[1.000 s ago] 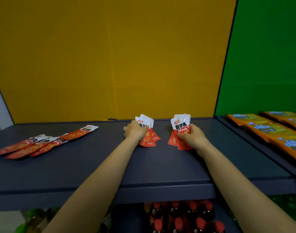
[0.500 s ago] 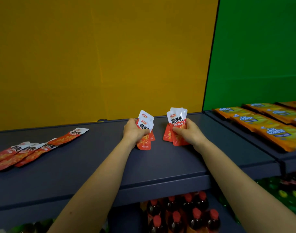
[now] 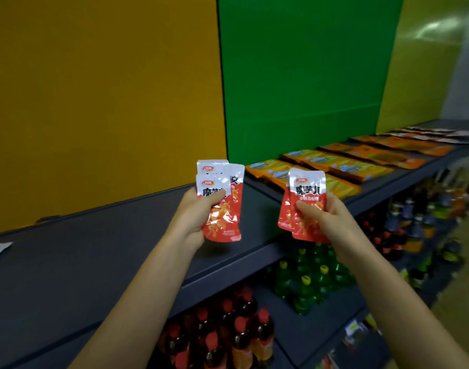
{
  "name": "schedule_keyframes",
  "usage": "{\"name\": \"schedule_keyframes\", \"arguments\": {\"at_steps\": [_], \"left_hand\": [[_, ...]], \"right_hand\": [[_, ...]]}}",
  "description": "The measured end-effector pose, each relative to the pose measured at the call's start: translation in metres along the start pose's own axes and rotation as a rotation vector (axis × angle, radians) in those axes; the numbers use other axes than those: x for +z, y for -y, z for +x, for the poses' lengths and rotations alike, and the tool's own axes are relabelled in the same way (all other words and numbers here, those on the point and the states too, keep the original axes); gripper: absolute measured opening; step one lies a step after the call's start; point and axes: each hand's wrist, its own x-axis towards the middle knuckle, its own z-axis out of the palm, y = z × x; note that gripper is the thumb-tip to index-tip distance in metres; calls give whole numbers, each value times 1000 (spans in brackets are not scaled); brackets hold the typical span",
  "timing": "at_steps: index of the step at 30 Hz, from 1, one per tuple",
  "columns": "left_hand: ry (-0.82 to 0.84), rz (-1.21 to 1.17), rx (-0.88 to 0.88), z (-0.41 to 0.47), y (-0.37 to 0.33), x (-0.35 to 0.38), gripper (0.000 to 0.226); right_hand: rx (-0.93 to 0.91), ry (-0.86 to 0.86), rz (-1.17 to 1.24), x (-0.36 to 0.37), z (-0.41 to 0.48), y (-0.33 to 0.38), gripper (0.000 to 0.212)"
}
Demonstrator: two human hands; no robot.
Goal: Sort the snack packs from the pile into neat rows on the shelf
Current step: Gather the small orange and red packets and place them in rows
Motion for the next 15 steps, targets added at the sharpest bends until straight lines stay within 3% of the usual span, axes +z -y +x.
{"name": "schedule_keyframes", "arguments": {"at_steps": [5,10,15], "left_hand": [[147,-118,-1,-1,46,117,14],[331,-138,-9,-13,107,246,26],[489,-113,-183,-26,172,352,26]], "right_hand": [[44,-245,-26,-132,-23,-16,29],[116,-429,-58,-256,-39,-32,23],[129,-579,-86,-370,-59,-42,20]]}}
